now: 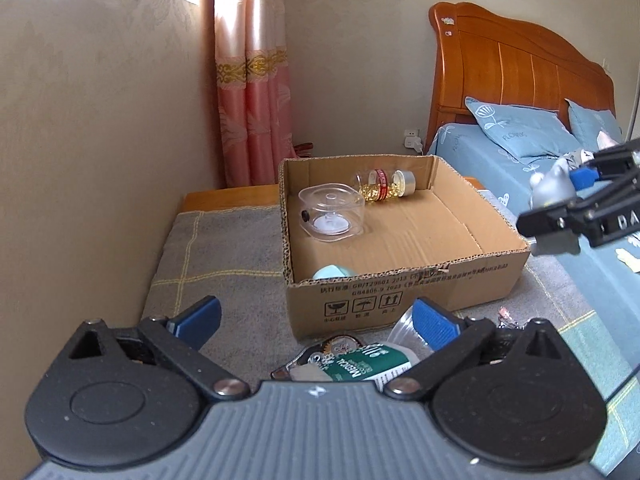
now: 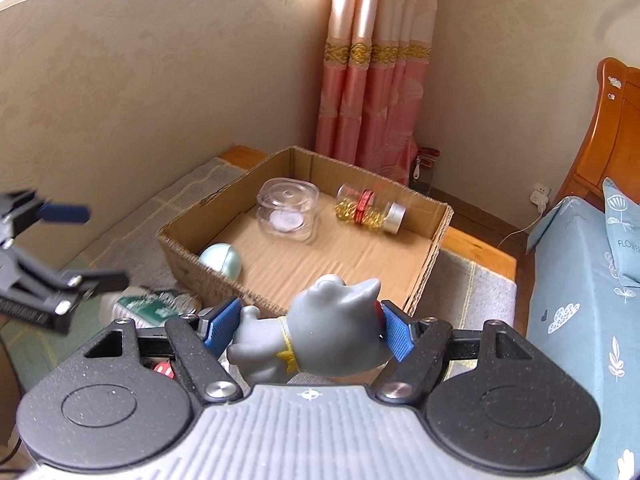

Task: Organize rigid objects
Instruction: 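Carry the grey toy into the box and open the right tool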

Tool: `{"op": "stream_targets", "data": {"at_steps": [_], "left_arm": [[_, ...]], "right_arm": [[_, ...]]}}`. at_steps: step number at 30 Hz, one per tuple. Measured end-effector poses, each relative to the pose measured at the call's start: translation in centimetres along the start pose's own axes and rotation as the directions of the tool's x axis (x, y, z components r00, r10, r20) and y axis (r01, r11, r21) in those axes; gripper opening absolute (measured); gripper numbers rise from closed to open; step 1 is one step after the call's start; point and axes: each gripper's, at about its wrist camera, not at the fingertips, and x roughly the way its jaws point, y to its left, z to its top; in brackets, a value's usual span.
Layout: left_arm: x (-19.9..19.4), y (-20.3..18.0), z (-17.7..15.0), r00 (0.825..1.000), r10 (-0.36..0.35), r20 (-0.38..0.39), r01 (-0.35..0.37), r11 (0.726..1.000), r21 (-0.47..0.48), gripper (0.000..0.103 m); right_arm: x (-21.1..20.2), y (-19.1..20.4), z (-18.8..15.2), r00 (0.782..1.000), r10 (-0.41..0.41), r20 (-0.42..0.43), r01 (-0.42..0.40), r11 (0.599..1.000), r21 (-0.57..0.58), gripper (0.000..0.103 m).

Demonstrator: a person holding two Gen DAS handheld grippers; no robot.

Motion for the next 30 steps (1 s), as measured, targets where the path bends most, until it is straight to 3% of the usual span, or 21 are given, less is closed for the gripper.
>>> {"op": "stream_targets", "data": {"at_steps": [10,18,21,30], "left_arm": [[-2.1,1.5,-1.3,0.998,0.044,0.048,-0.043,0.999,-0.016,0.101],[-2.3,2.4,-2.4,0.998,0.055,0.037,-0.054,0.998,-0.027,0.101],[-2.3,2.6,-2.6,0.998,0.049,0.032,-0.048,0.998,-0.032,0.101],[-2.3,2.2,-2.9,0.999,0.035,0.023,-0.035,0.999,-0.017,0.101]], "right_arm": [[6.1,-1.6,5.5,0.995,-0.042,-0.085,0.042,0.999,0.004,0.079],[10.3,-2.7,8.3,0.985,-0.11,-0.13,0.114,0.993,0.029,0.082],[9.9,-2.5,8.3,0.986,-0.132,-0.106,0.136,0.99,0.037,0.101],[6.5,-0.5,6.3,0.993,-0.091,-0.076,0.091,0.996,-0.009,0.103]]}}
